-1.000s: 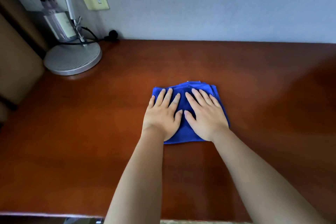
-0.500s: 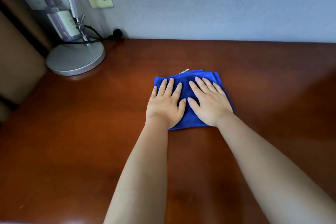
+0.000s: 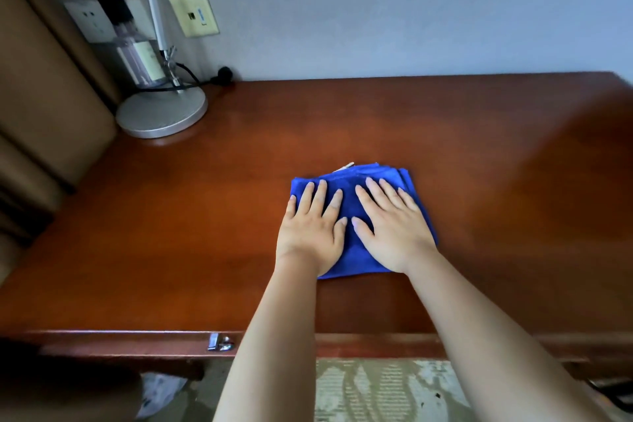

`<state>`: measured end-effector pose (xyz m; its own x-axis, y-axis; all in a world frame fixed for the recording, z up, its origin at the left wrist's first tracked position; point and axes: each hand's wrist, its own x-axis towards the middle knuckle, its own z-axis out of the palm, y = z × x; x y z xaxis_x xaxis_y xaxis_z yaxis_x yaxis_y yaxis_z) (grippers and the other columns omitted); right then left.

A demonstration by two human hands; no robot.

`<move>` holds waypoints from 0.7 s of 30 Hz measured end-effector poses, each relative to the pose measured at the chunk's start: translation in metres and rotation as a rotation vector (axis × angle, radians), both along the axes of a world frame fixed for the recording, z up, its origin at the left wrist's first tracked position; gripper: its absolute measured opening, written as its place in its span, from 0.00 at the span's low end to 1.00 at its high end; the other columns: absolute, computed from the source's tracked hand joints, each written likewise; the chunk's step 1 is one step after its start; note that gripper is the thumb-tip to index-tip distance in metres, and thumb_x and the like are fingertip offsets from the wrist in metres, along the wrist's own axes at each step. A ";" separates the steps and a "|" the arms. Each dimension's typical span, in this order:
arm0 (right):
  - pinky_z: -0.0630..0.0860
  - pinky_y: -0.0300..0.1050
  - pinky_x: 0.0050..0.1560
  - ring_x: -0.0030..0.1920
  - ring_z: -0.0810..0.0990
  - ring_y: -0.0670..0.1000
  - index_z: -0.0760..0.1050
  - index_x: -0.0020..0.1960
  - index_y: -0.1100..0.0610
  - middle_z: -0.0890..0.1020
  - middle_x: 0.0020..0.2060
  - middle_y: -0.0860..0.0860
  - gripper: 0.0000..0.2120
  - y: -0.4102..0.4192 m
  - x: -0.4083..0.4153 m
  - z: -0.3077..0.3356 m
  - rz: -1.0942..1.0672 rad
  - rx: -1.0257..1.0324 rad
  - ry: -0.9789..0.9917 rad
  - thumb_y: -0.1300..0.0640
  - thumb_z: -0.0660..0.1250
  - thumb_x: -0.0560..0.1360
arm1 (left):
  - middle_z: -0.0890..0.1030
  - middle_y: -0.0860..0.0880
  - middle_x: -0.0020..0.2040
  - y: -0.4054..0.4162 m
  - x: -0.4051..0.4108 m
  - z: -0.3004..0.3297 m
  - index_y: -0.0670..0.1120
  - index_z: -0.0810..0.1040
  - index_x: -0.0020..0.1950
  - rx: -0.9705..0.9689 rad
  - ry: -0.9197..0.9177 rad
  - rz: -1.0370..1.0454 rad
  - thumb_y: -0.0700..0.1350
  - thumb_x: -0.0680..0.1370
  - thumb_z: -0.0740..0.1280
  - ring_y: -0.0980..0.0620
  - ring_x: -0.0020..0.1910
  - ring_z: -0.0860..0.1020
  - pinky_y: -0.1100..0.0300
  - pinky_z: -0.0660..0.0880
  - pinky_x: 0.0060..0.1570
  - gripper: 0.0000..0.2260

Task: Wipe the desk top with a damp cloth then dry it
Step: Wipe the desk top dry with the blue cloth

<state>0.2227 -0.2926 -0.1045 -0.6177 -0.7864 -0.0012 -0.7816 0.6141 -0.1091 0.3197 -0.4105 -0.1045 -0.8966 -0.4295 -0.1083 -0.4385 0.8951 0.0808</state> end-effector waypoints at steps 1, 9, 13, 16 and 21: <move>0.40 0.47 0.76 0.78 0.43 0.49 0.46 0.79 0.52 0.46 0.78 0.49 0.29 0.006 0.004 -0.001 -0.008 0.003 -0.003 0.42 0.46 0.82 | 0.40 0.49 0.80 0.005 0.003 0.000 0.52 0.42 0.79 0.002 -0.002 -0.006 0.55 0.84 0.42 0.49 0.78 0.38 0.50 0.38 0.75 0.24; 0.38 0.46 0.75 0.78 0.42 0.48 0.46 0.79 0.52 0.46 0.78 0.48 0.43 0.066 0.024 -0.001 -0.036 0.029 -0.036 0.37 0.27 0.67 | 0.40 0.48 0.80 0.063 0.018 0.001 0.52 0.41 0.79 0.047 -0.011 -0.050 0.60 0.70 0.26 0.48 0.78 0.37 0.48 0.37 0.74 0.38; 0.37 0.46 0.74 0.77 0.42 0.48 0.46 0.79 0.51 0.45 0.78 0.48 0.41 0.077 0.024 0.001 -0.067 0.020 -0.045 0.37 0.28 0.69 | 0.40 0.49 0.80 0.067 0.012 0.000 0.53 0.42 0.79 0.037 -0.001 -0.099 0.59 0.67 0.24 0.49 0.78 0.37 0.49 0.37 0.74 0.40; 0.38 0.46 0.74 0.78 0.43 0.49 0.46 0.79 0.51 0.46 0.78 0.48 0.41 0.072 0.012 -0.001 -0.094 0.003 -0.036 0.37 0.28 0.69 | 0.40 0.50 0.80 0.057 -0.004 0.001 0.54 0.41 0.79 0.018 0.020 -0.131 0.59 0.71 0.27 0.50 0.78 0.38 0.50 0.37 0.74 0.36; 0.41 0.46 0.75 0.78 0.45 0.48 0.49 0.79 0.51 0.50 0.78 0.48 0.42 0.053 -0.025 -0.005 -0.081 -0.023 0.002 0.37 0.30 0.69 | 0.40 0.50 0.80 0.043 -0.036 0.001 0.55 0.42 0.79 0.027 0.047 -0.091 0.55 0.83 0.43 0.51 0.78 0.37 0.51 0.37 0.75 0.24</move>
